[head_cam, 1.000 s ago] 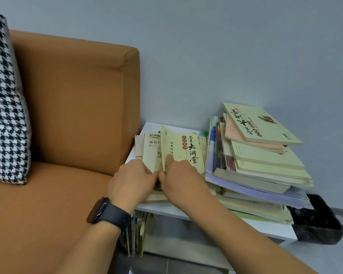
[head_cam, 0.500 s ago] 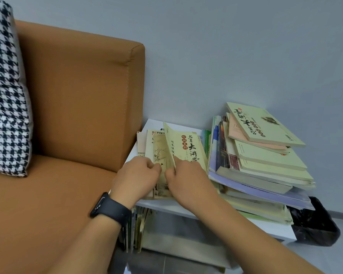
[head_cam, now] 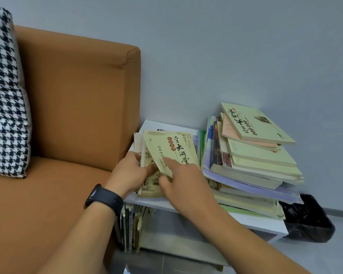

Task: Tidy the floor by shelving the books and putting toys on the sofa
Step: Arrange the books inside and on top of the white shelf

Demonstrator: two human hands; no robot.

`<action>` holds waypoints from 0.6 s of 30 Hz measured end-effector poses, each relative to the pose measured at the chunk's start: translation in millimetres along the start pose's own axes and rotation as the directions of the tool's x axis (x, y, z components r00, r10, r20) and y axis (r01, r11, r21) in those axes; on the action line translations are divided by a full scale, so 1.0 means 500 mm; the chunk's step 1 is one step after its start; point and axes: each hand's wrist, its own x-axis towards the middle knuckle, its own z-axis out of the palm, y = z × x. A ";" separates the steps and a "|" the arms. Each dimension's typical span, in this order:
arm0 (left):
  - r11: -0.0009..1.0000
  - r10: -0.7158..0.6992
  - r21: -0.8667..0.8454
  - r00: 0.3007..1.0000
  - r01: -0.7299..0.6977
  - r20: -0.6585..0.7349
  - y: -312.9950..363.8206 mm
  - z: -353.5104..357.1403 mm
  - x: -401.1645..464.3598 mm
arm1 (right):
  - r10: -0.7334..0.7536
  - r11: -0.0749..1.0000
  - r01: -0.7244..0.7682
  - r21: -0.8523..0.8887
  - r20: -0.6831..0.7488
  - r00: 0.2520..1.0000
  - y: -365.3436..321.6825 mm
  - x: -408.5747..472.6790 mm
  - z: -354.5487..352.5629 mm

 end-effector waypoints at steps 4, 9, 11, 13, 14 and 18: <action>0.996 0.077 0.039 0.996 -0.075 -0.043 -0.014 0.003 0.005 | -0.317 0.912 0.266 -0.313 -0.125 0.940 0.010 0.002 0.014; 0.992 0.092 -0.077 0.986 -0.103 -0.139 -0.015 0.007 -0.006 | -0.260 0.939 0.283 -0.195 0.135 0.956 0.055 0.021 0.041; 0.972 0.056 -0.218 0.985 -0.092 -0.166 -0.011 0.010 -0.015 | -0.225 0.927 0.263 -0.267 0.165 0.960 0.053 0.021 0.050; 0.949 0.021 -0.304 0.980 -0.083 -0.200 -0.008 0.020 -0.019 | -0.157 0.916 0.196 -0.350 0.137 0.978 0.047 0.018 0.056; 0.950 0.019 -0.299 0.975 -0.087 -0.224 -0.008 0.024 -0.021 | -0.132 0.908 0.169 -0.383 0.121 0.984 0.041 0.015 0.057; 0.980 0.092 -0.147 0.964 -0.131 -0.248 -0.005 0.031 -0.021 | -0.189 0.897 0.205 -0.392 0.081 0.979 0.019 0.007 0.038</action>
